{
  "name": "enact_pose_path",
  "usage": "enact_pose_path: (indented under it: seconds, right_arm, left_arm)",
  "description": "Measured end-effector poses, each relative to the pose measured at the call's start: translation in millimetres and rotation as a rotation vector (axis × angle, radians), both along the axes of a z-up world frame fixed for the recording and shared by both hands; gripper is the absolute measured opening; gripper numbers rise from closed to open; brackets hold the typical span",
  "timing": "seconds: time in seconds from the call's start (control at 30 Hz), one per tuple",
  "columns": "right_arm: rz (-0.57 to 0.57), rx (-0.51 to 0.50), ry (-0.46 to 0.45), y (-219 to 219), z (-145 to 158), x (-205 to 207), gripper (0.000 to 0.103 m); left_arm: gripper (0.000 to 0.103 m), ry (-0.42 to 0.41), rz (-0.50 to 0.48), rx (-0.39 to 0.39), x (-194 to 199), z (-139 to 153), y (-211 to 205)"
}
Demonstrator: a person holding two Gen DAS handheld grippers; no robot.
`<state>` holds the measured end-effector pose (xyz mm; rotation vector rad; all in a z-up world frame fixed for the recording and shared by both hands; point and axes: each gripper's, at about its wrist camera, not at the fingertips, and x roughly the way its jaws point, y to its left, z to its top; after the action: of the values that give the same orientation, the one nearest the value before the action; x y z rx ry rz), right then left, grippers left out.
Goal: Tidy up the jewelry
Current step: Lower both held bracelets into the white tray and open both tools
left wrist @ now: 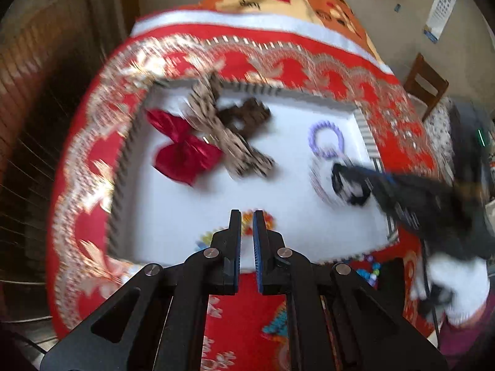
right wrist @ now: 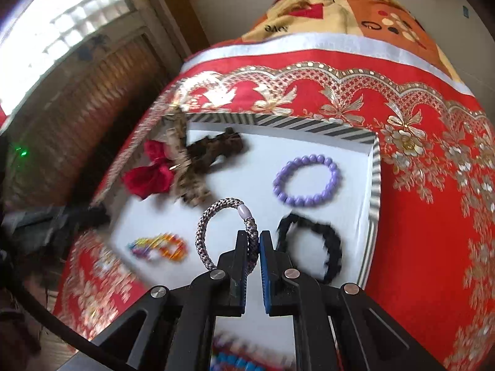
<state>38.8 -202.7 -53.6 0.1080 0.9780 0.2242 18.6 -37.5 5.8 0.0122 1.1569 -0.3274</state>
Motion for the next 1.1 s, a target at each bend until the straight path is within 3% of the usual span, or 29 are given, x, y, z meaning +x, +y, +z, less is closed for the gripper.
enact_pose_path:
  seconds: [0.23,0.5,0.57,0.63,0.7,1.1]
  right_arm:
    - [-0.004,-0.031,0.065,18,-28,57,0.007]
    - [-0.008,0.022,0.075,25,-34,83,0.007]
    - [-0.008,0.026,0.074,22,-31,81,0.01]
    - [-0.013,0.039,0.065,18,-27,77,0.025]
    - [-0.013,0.063,0.057,15,-23,69,0.027]
    - [-0.025,0.054,0.005,11,6,7,0.03]
  left_arm:
    - [0.007,0.063,0.002,0.079,9,-39,-6]
    - [0.01,0.06,0.076,0.104,41,-47,19]
    - [0.017,0.063,0.086,0.099,45,-47,22]
    - [0.029,0.065,0.091,0.087,46,-48,23]
    - [0.033,0.066,0.093,0.083,44,-48,23]
    - [0.034,-0.031,0.134,0.106,21,-18,23]
